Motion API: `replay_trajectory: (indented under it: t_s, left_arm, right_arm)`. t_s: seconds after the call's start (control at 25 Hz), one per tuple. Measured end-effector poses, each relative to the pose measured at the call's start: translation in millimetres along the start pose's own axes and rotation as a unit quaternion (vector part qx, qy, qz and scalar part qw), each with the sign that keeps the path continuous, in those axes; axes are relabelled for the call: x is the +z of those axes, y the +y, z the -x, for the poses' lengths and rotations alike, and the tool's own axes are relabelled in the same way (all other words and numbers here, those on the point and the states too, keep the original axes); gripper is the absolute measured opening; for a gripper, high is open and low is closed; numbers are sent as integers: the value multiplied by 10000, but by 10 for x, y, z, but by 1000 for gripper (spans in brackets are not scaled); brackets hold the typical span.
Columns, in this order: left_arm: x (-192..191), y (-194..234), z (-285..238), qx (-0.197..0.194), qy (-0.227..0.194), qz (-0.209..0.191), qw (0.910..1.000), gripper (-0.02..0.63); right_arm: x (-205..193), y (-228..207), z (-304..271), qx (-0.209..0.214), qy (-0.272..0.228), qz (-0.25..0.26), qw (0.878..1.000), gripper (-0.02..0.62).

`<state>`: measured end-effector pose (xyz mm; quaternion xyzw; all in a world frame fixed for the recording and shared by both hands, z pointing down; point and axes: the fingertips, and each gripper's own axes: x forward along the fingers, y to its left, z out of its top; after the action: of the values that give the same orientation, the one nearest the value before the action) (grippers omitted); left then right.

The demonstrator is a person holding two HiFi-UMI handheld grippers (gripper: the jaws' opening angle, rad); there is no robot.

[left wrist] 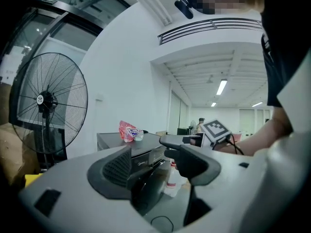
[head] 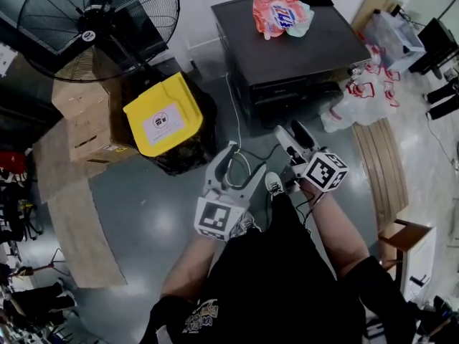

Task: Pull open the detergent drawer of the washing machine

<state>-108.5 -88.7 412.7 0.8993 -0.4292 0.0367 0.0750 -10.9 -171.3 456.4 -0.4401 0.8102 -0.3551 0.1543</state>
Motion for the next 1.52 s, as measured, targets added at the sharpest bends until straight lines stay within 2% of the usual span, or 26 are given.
replay_trajectory:
  t_s: [0.12, 0.28, 0.4, 0.56, 0.68, 0.76, 0.92, 1.2, 1.52]
  left_arm:
    - [6, 53, -211, 96, 123, 106, 9998, 284]
    - [-42, 148, -507, 243, 84, 37, 9997, 284]
    - [-64, 184, -710, 304, 194, 63, 9993, 284]
    - [-111, 243, -1003, 372, 305, 62, 9988, 284]
    - [-127, 296, -1191, 430, 398, 154, 9982, 284]
    - [-152, 328, -1275, 477, 442, 208, 9977, 284]
    - [-212, 399, -1403, 559, 523, 280, 9967, 284]
    - [-302, 532, -1548, 720, 641, 427, 9944, 284]
    - [-337, 595, -1565, 821, 696, 467, 9931, 284]
  right_arm:
    - [39, -270, -176, 46, 20, -440, 9990, 394]
    - [64, -582, -434, 218, 105, -792, 9966, 404]
    - [20, -870, -577, 103, 280, -1044, 9941, 416]
    - [17, -1167, -827, 219, 371, -1453, 9885, 434]
    - [-94, -1512, -949, -184, 537, -1971, 9787, 448]
    - [-136, -1678, -1043, -266, 580, -2137, 9748, 458]
    - [-218, -1960, -1188, -488, 519, -2733, 9593, 476]
    - [-305, -2199, -1383, -679, 572, -3200, 9433, 480]
    - [-314, -2240, -1523, -524, 570, -3368, 9384, 461]
